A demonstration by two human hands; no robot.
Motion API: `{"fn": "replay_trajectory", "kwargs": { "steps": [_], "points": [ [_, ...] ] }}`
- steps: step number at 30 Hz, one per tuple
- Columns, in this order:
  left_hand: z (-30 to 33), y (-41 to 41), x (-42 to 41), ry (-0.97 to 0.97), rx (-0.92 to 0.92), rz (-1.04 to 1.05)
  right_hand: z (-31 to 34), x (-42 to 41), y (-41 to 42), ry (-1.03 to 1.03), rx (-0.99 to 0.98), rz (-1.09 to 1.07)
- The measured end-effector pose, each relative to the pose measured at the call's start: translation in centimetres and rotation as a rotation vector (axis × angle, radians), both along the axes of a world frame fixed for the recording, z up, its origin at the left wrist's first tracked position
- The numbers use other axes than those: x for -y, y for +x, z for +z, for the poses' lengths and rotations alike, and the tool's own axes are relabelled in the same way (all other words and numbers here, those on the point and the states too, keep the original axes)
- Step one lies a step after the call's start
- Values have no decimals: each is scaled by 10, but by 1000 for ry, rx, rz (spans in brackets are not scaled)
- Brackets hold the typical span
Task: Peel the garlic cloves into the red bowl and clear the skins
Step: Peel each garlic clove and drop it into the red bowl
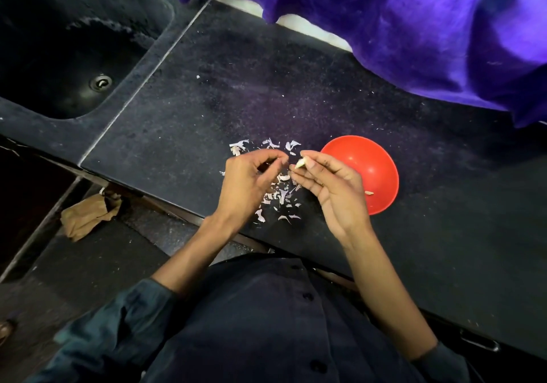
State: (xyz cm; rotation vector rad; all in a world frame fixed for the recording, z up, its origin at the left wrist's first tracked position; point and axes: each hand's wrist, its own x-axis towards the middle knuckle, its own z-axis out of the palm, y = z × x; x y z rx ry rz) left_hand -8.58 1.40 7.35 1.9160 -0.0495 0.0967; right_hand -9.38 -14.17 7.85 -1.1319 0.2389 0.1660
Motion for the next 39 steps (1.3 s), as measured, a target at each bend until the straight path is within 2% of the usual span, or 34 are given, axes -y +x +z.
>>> {"fn": "replay_trajectory", "kwargs": {
  "steps": [3,6,11,14,19,24,33,39],
  "points": [
    [-1,1,-1,-104,-65,40,-1,3,1,118,-91,18],
    [-2,2,-2,-163,-106,56,-4,3,2,124,-137,18],
    [-5,7,-2,-142,-157,105,-8,5,6,147,-155,6],
    [-10,11,-2,-126,-152,45,-9,6,10,171,-147,2],
    [-10,16,-1,-348,-198,-69,-7,5,15,170,-137,26],
    [-8,17,-2,-402,-172,-86,-9,6,16,161,-152,96],
    [-6,17,-2,-384,-209,-163,-8,13,18,-128,-35,252],
    [0,8,3,-411,-224,-175,-4,16,15,-138,-43,285]
  ]
}}
